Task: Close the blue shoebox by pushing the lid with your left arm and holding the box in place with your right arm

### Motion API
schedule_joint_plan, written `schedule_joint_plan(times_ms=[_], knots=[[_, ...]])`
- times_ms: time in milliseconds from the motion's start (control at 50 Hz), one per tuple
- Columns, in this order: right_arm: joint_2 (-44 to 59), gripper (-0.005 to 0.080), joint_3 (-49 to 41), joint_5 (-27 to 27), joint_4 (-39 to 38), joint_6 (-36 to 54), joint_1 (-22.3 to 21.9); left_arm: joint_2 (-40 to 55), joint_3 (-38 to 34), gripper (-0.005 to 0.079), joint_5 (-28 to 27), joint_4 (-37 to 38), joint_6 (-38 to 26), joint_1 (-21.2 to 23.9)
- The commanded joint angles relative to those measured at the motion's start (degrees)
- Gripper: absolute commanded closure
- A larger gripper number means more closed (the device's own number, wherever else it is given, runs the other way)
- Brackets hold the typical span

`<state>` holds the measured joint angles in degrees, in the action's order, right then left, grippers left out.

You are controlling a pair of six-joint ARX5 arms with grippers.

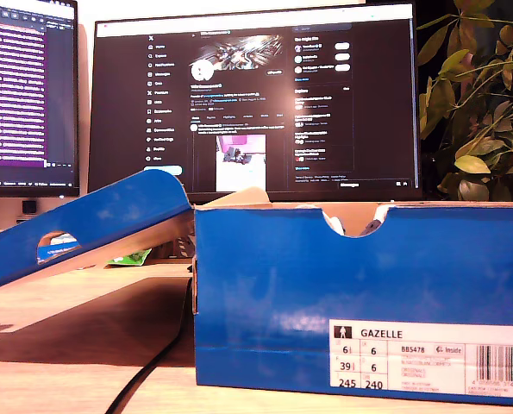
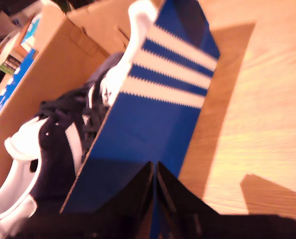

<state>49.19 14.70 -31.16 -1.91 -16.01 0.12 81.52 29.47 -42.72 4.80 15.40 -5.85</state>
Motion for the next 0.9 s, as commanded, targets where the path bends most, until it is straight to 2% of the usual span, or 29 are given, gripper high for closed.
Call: schedule_joint_plan(times_ms=[0,200,360,720,880], knots=[[1.3,0.0763,0.7,-0.5,-2.0,-0.8,1.7,1.8,0.8,0.0761,-2.4,-0.3,-0.5,-0.3],[5.3,0.0763,0.7,-0.4,-7.5,-2.3,6.7,3.8,1.9,0.0761,-8.5,-0.8,-0.4,-0.1],[8.1,0.0763,0.8,-0.2,-8.8,-2.3,9.2,3.6,3.8,0.0761,-12.5,-1.6,0.1,-0.2],[10.2,0.0763,0.8,-0.2,-11.6,-2.2,9.6,3.4,9.7,0.0761,-23.6,-1.2,3.6,0.2],[10.2,0.0763,0.8,-0.2,-11.6,-2.1,9.6,2.5,12.2,0.0761,-26.4,-1.3,5.6,1.7]])
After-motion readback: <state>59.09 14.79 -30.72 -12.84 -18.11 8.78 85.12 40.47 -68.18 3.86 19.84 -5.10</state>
